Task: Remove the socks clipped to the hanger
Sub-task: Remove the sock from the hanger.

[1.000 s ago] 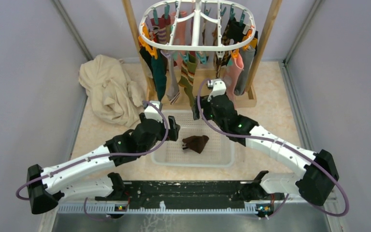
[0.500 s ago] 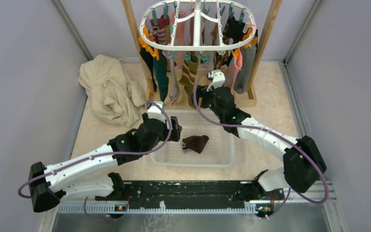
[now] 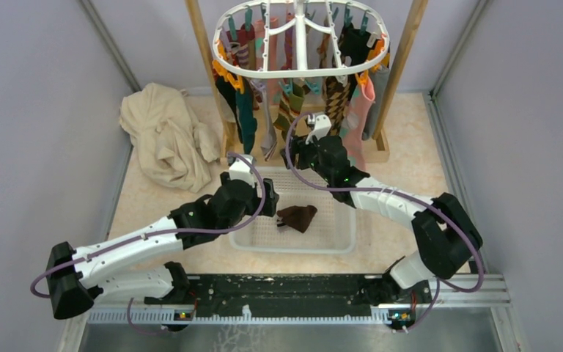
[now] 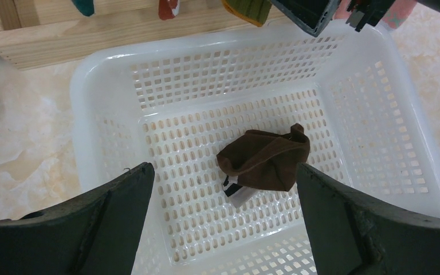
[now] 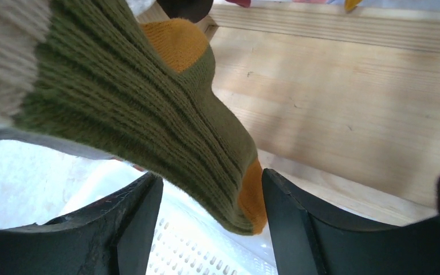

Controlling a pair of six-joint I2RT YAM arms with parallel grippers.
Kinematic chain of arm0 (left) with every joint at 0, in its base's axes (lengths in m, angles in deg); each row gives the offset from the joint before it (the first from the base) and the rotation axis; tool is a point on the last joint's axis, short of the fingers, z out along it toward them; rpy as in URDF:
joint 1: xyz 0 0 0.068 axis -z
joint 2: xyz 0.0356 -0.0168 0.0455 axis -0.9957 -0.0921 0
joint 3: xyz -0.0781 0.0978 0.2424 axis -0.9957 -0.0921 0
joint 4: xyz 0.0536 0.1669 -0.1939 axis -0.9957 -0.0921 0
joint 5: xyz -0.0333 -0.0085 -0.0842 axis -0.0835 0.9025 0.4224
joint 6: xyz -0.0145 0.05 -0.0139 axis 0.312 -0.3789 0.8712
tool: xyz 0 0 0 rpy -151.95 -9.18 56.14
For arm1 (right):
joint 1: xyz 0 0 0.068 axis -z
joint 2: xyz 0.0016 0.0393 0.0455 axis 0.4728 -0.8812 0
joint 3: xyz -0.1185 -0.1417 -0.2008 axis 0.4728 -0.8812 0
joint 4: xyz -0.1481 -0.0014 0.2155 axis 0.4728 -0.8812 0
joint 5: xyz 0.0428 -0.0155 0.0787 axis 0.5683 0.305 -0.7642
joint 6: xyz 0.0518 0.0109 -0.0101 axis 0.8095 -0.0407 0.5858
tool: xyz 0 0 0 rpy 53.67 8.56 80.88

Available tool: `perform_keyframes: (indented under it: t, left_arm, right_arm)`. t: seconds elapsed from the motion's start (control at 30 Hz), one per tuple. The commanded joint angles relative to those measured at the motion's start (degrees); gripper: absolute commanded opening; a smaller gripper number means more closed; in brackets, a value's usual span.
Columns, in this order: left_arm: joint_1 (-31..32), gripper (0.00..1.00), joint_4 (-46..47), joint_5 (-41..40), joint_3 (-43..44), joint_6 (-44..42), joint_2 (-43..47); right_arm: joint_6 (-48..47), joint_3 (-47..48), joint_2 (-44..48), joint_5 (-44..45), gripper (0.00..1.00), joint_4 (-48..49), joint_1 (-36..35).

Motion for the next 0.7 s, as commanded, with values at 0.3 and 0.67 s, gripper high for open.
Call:
perform_keyframes:
  t: [0.3, 0.67]
  left_arm:
    - [-0.1, 0.99, -0.2, 1.7, 1.4, 0.8, 2.3]
    - [-0.1, 0.99, -0.1, 3.6, 2.0, 1.4, 1.4]
  right_arm:
    - [0.9, 3.2, -1.2, -2.8, 0.26, 2.0, 0.0]
    - [-2.3, 1.6, 8.6, 3.6, 0.11, -6.8, -4.6]
